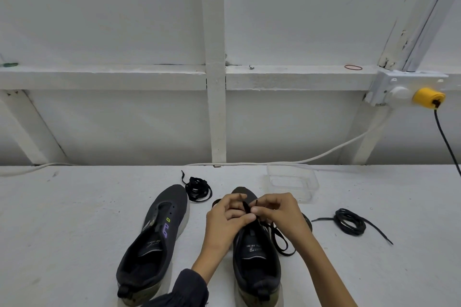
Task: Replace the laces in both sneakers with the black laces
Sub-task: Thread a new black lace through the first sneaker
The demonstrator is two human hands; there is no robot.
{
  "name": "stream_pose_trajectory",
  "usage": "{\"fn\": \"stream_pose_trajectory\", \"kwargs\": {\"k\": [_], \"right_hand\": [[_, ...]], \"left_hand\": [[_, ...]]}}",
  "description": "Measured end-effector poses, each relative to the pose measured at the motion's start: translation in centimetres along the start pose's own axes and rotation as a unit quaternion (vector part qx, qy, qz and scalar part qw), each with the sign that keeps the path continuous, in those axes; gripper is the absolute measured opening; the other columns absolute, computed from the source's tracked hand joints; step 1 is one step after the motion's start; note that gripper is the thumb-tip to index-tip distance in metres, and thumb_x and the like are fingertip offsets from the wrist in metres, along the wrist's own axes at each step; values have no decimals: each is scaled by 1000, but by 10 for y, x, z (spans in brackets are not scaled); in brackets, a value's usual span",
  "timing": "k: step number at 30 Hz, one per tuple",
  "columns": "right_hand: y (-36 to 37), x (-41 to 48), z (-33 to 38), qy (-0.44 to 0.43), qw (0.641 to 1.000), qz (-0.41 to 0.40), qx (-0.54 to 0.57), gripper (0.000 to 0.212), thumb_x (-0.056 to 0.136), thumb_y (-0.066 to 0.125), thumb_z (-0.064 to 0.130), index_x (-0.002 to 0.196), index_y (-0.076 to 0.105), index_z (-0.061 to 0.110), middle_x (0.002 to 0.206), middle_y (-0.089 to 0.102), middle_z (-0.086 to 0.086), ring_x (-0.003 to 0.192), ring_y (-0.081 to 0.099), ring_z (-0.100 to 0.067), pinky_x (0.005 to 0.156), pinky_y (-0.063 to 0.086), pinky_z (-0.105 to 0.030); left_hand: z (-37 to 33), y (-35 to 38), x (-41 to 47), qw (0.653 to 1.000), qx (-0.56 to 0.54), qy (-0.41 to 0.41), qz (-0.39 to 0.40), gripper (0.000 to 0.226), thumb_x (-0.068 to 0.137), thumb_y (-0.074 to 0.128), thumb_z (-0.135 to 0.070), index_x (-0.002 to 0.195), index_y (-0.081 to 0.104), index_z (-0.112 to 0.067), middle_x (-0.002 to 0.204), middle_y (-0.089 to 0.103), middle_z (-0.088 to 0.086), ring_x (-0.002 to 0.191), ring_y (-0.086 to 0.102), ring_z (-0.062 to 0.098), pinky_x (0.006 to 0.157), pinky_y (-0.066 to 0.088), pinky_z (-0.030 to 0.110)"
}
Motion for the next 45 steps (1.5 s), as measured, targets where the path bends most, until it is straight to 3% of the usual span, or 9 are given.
{"fn": "stream_pose_trajectory", "kwargs": {"k": [5, 9, 14, 17, 27, 37, 41, 43, 45], "right_hand": [[-2, -1, 3, 14, 999, 10, 35, 7, 78, 76, -1, 81, 77, 5, 61, 70, 0, 52, 57, -9, 55, 46, -17], [-1, 2, 7, 13, 1000, 6, 12, 9, 78, 76, -2, 77, 76, 7, 60, 68, -1, 50, 54, -8, 52, 44, -16], [-2, 6, 9, -13, 998, -7, -66, 19, 77, 77, 2, 70, 74, 20, 69, 71, -8, 55, 55, -7, 57, 46, -20], [0, 8, 13, -26, 997, -3, -77, 22, 76, 76, -1, 69, 73, 20, 66, 69, -2, 54, 56, -1, 57, 45, -17], [-6, 25, 67, -66, 995, -2, 76, 25, 80, 66, -12, 66, 68, 8, 56, 57, 0, 48, 47, -8, 50, 40, -19], [-32, 57, 158, -166, 953, -46, 248, 16, 88, 59, -8, 78, 64, 3, 61, 57, 0, 49, 49, -10, 51, 45, -18], [-21, 72, 134, -140, 964, -61, 216, 11, 89, 62, -4, 97, 67, 2, 81, 64, -9, 65, 64, -15, 61, 57, -23], [-21, 79, 107, -78, 990, -55, 105, 42, 88, 68, 4, 129, 57, 2, 109, 62, -14, 89, 68, -24, 67, 60, -29], [-25, 77, 81, -6, 996, -42, -73, 52, 88, 72, 18, 135, 53, 5, 118, 61, -13, 95, 67, -28, 64, 60, -33]], "left_hand": [[-4, 3, 4, 999, 36, 19, 8, 53, 68, 81, 7, 104, 62, -28, 81, 67, 3, 65, 68, 8, 70, 53, 17], [-2, 4, 5, 995, 68, 64, 28, 57, 69, 82, 1, 109, 61, -33, 85, 68, 0, 77, 71, 11, 76, 55, 20], [6, 6, 4, 997, 28, 70, 35, 49, 70, 84, -2, 110, 64, -23, 90, 74, 1, 89, 71, 11, 83, 53, 20], [9, 11, 4, 995, 50, 56, 58, 30, 73, 83, -8, 94, 68, -21, 87, 75, -5, 86, 71, 9, 80, 52, 19], [11, 10, 14, 990, 93, 34, 99, 15, 74, 83, -21, 86, 74, -18, 85, 75, -3, 85, 71, 11, 83, 55, 27], [13, 7, 13, 990, 83, 37, 107, 11, 77, 81, -15, 85, 75, -17, 85, 75, -5, 83, 70, 8, 78, 51, 17], [16, 9, 12, 992, 76, 38, 91, 5, 81, 78, -17, 85, 75, -18, 87, 76, -4, 85, 71, 8, 79, 51, 18], [17, 10, 12, 994, 66, 31, 78, 3, 82, 77, -18, 85, 75, -17, 86, 76, -3, 84, 71, 8, 79, 51, 18], [17, 10, 12, 995, 65, 30, 74, 3, 84, 76, -20, 83, 75, -17, 82, 75, -3, 80, 69, 6, 76, 50, 16]]}}
Point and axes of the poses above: each hand's wrist, its own x-axis towards the middle knuckle, its own y-axis out of the palm, z = x × y, the point moved 2 cm from there along x, towards the middle knuckle
